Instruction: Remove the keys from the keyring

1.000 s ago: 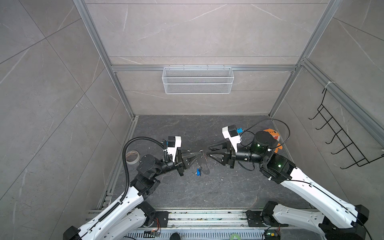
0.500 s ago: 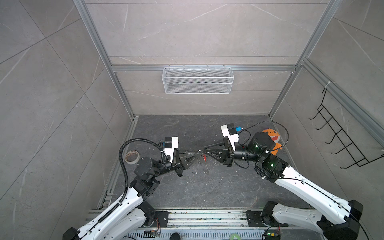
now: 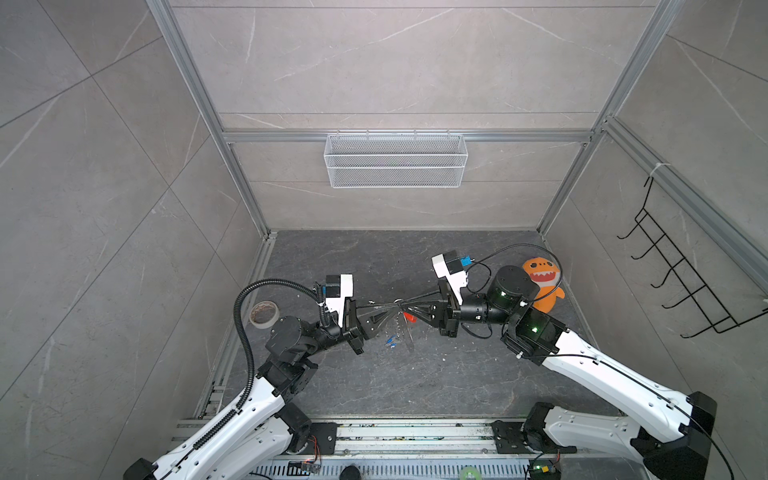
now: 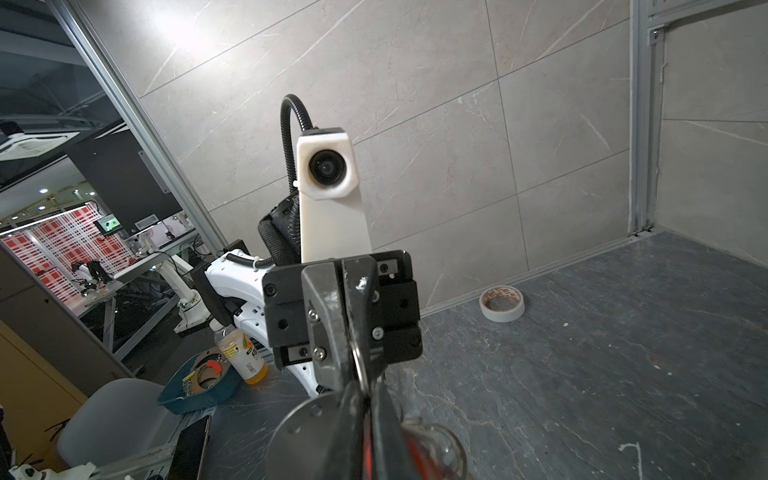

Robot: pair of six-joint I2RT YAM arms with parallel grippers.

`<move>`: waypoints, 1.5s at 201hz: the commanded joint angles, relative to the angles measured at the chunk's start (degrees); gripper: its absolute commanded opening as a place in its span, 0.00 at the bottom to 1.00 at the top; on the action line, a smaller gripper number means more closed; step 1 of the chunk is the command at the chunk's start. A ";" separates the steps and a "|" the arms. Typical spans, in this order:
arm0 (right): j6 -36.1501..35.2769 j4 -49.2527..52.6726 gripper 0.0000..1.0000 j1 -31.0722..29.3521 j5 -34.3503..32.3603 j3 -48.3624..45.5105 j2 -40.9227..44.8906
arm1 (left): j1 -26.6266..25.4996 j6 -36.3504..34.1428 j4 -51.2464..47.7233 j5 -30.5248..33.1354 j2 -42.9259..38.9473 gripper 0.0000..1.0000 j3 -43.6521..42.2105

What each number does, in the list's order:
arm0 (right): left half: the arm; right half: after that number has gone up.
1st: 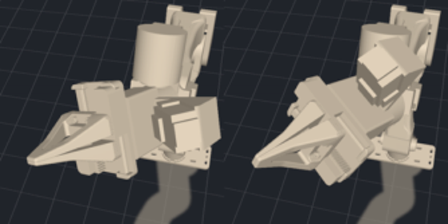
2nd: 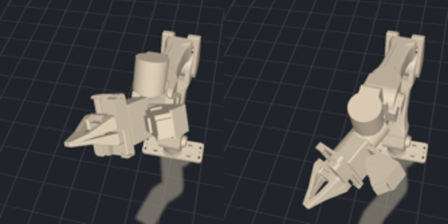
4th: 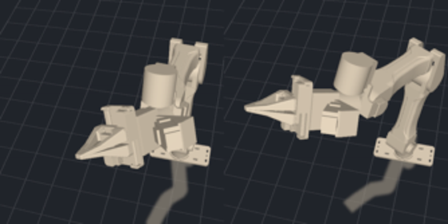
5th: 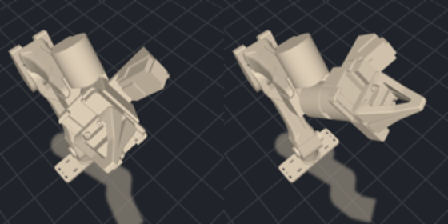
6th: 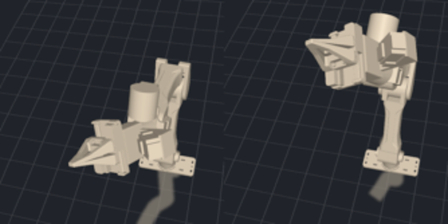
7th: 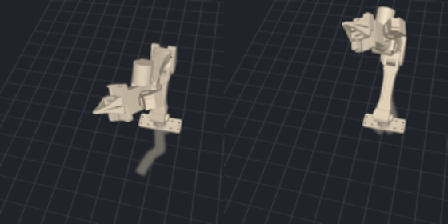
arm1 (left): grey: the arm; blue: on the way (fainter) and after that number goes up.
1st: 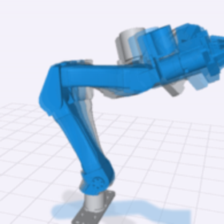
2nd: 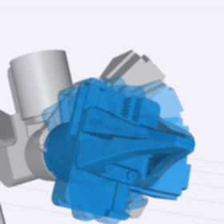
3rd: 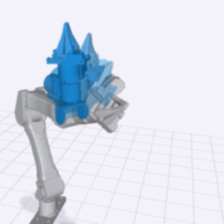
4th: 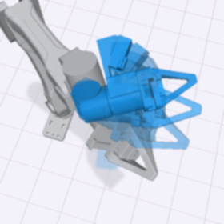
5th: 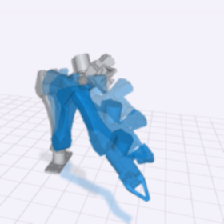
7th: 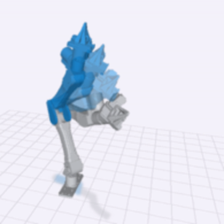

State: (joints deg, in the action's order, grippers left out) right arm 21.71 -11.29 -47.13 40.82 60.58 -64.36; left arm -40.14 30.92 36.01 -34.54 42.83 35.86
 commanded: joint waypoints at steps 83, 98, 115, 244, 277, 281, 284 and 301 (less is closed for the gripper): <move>-16.71 35.21 0.00 -0.33 -3.82 13.86 -1.62 | -0.09 -4.81 -12.47 1.94 -4.05 0.38 3.62; -20.46 44.04 0.00 -0.33 -4.30 17.85 -3.47 | -0.08 -6.49 -16.68 1.65 -4.34 0.38 4.94; -24.50 53.15 0.00 -0.33 -5.81 22.29 -6.09 | -0.03 -8.39 -21.02 0.47 -3.41 0.38 6.74; -33.65 69.64 0.00 -0.40 -8.86 33.63 -12.51 | -0.42 -12.10 -31.47 -9.35 7.16 0.31 13.87; -33.85 70.13 0.00 -0.42 -9.28 34.20 -12.98 | -0.83 -12.41 -31.27 -9.80 7.18 0.26 13.80; -33.95 70.18 0.00 -0.40 -9.41 34.28 -12.99 | -0.91 -12.46 -31.31 -9.88 7.11 0.26 13.78; -33.98 70.20 0.00 -0.36 -9.37 34.36 -12.99 | -0.97 -12.46 -31.28 -9.92 7.15 0.26 13.80; -34.01 70.19 0.00 -0.46 -9.42 34.75 -12.99 | -1.15 -12.47 -31.52 -9.95 7.42 0.26 13.87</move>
State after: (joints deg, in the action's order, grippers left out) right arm -10.81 57.76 -47.24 31.40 92.64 -77.34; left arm -40.88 19.88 4.25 -42.61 50.19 47.27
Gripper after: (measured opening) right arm 0.049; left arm 0.259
